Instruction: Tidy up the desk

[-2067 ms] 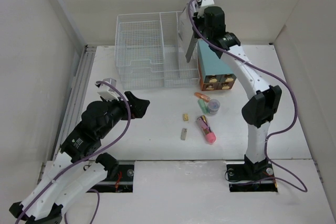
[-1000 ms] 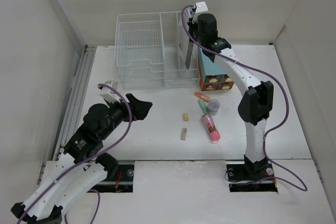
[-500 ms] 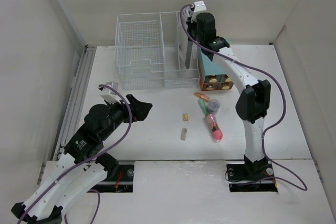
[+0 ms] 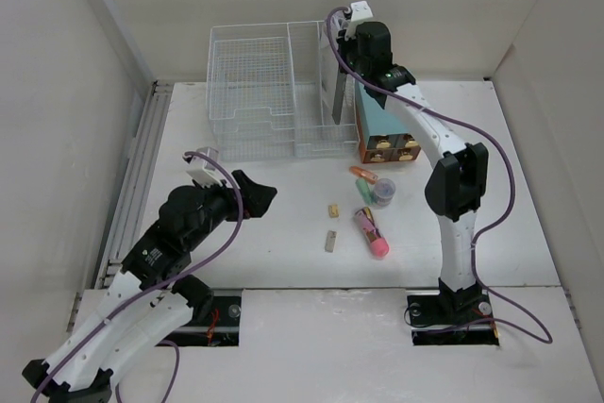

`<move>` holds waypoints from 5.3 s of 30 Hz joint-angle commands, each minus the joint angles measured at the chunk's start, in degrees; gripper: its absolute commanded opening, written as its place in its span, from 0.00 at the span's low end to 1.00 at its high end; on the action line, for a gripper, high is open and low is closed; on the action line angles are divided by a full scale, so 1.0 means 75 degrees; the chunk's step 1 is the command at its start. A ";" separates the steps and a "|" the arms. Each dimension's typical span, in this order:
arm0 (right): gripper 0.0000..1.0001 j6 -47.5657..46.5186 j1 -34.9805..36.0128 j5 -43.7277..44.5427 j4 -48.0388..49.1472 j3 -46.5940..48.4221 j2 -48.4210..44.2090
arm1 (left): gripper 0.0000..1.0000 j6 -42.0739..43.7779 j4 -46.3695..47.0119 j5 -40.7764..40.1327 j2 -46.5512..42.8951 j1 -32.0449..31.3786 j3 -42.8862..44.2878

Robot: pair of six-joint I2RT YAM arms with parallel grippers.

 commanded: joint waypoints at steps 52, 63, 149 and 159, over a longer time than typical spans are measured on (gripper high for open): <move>0.74 -0.1613 0.0054 0.0109 0.1283 -0.5460 -0.5035 | 0.86 -0.0249 0.1774 0.0944 0.0611 -0.0115 -0.0448; 0.55 -0.1241 -0.1456 -0.2330 0.0243 -0.8709 -0.8752 | 0.00 0.0079 0.3475 -0.0214 0.3889 -0.1660 -0.0096; 0.34 0.2111 -0.1915 -0.3358 0.1859 -1.1030 -0.7664 | 0.84 -0.2675 0.3370 -0.2923 1.0784 -0.4884 0.3901; 0.34 0.2182 -0.1915 -0.3428 0.1121 -1.1101 -0.7805 | 0.84 -0.2968 0.2925 -0.3426 0.8852 -0.5400 0.2799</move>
